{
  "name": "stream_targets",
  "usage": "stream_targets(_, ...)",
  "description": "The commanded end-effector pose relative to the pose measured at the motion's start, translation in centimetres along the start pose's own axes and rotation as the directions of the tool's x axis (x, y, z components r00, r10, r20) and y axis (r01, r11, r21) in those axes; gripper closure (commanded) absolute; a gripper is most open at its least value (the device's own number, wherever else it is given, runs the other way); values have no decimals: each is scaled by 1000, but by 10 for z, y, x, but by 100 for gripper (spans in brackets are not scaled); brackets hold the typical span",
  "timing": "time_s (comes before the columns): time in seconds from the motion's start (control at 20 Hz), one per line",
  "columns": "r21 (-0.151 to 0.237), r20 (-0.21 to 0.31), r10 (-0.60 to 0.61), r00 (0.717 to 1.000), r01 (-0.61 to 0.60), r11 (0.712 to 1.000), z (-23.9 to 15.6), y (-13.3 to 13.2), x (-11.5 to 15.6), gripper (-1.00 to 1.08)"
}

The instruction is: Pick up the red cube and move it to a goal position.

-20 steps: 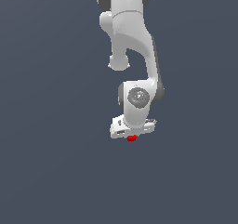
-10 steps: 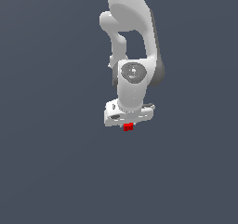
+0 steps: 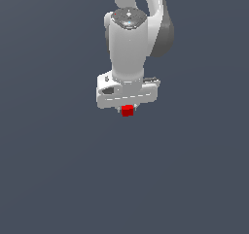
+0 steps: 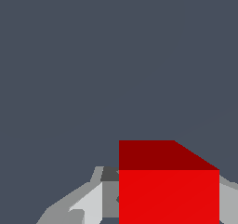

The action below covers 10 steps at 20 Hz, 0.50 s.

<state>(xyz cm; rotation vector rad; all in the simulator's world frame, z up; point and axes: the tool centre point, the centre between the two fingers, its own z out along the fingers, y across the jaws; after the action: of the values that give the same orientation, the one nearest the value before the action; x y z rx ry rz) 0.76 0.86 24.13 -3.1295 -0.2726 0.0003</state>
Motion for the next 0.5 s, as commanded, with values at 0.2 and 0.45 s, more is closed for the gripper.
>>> stream_targets(0.2,1,0,0,1000,0,1000,-76,17,-19,108)
stream_targets(0.45,1,0,0,1000,0,1000,-127,28,-31,108)
